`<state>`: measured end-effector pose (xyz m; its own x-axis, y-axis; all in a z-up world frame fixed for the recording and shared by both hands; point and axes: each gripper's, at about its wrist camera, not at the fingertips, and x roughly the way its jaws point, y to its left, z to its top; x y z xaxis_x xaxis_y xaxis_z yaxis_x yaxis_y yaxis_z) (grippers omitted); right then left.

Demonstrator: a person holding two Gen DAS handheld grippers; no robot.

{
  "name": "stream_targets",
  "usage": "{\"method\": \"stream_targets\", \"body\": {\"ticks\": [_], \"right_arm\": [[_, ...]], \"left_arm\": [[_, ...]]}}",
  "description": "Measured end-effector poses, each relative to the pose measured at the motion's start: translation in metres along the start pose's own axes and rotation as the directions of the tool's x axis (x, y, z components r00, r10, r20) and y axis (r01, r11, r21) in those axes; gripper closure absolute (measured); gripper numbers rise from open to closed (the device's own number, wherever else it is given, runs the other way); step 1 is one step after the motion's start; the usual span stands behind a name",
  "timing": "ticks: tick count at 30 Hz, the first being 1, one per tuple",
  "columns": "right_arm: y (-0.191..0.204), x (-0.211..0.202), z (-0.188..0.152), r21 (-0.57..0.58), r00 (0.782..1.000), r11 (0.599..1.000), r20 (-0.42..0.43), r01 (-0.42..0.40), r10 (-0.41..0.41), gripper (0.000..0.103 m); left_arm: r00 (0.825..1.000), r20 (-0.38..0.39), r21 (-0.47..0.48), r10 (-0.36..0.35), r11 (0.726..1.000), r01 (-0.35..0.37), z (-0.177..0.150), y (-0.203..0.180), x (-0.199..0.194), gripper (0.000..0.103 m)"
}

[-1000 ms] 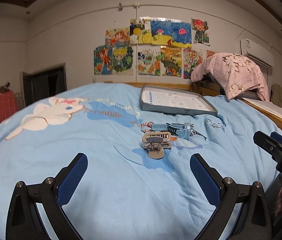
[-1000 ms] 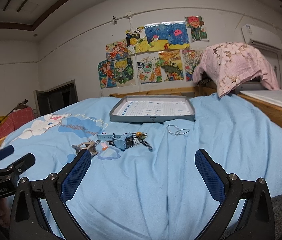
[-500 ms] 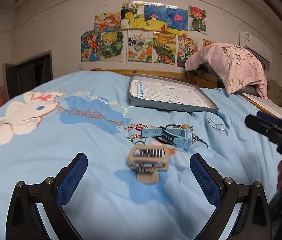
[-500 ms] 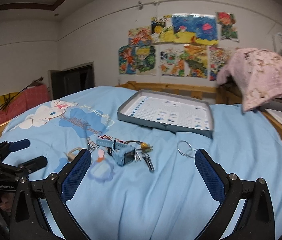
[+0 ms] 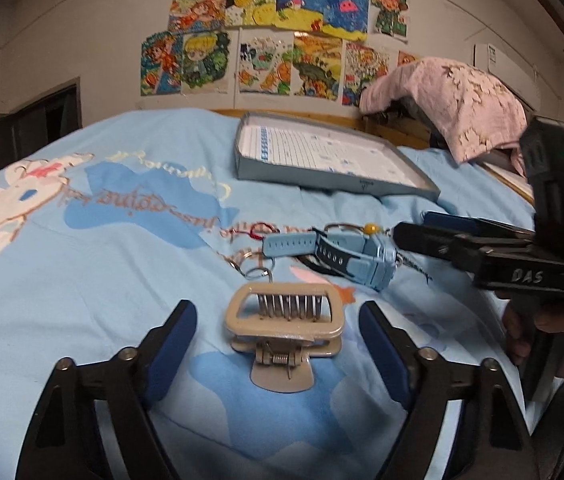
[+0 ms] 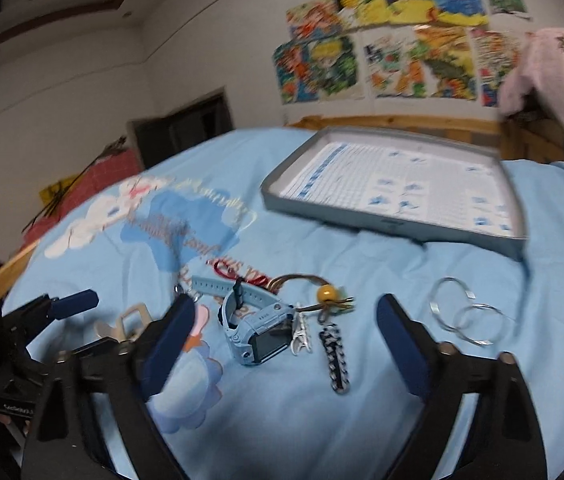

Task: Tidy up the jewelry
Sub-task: 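Grasp the beige claw clip with the left tool while the right tool grasps the blue smartwatch, then carry the claw clip with the left tool while the right tool carries the watch to the tray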

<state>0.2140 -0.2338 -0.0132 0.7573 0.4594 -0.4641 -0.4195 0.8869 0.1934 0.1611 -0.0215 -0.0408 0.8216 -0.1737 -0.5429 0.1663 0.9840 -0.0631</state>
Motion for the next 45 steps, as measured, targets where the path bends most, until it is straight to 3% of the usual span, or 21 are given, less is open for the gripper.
{"method": "stream_targets", "body": {"ticks": [4, 12, 15, 25, 33, 38, 45], "right_arm": [[0.005, 0.025, -0.004, -0.040, 0.996, 0.998, -0.079, -0.050, 0.046, 0.025], [0.013, 0.048, -0.007, -0.087, 0.983, 0.992, -0.169, -0.093, 0.077, 0.041], [0.015, 0.055, -0.008, -0.103, 0.978, 0.990, -0.195, -0.100, 0.078, 0.042], [0.017, 0.061, -0.010, -0.114, 0.979, 0.991, -0.201, -0.068, 0.044, 0.054], [0.017, 0.057, -0.009, -0.132, 0.984, 0.990, -0.177, -0.056, 0.032, 0.055], [0.024, 0.063, -0.004, -0.201, 0.982, 0.979, -0.189, -0.037, -0.001, 0.054], [0.019, 0.072, 0.003, -0.196, 0.979, 0.979, -0.202, -0.059, 0.019, 0.053]], "left_arm": [[0.999, -0.041, 0.000, -0.012, 1.000, 0.012, -0.004, 0.001, 0.012, 0.042], [0.999, -0.045, -0.003, -0.014, 1.000, 0.014, -0.008, 0.002, 0.015, 0.042], [0.999, -0.047, -0.001, -0.012, 1.000, 0.012, -0.008, 0.002, 0.015, 0.042], [0.999, -0.041, -0.004, -0.013, 1.000, 0.012, -0.009, 0.003, 0.014, 0.043], [0.999, -0.044, -0.006, -0.010, 1.000, 0.010, -0.010, 0.003, 0.013, 0.042], [0.999, -0.045, -0.006, -0.010, 1.000, 0.010, -0.011, 0.003, 0.012, 0.043], [0.999, -0.045, -0.005, -0.009, 1.000, 0.009, -0.011, 0.002, 0.012, 0.043]]}}
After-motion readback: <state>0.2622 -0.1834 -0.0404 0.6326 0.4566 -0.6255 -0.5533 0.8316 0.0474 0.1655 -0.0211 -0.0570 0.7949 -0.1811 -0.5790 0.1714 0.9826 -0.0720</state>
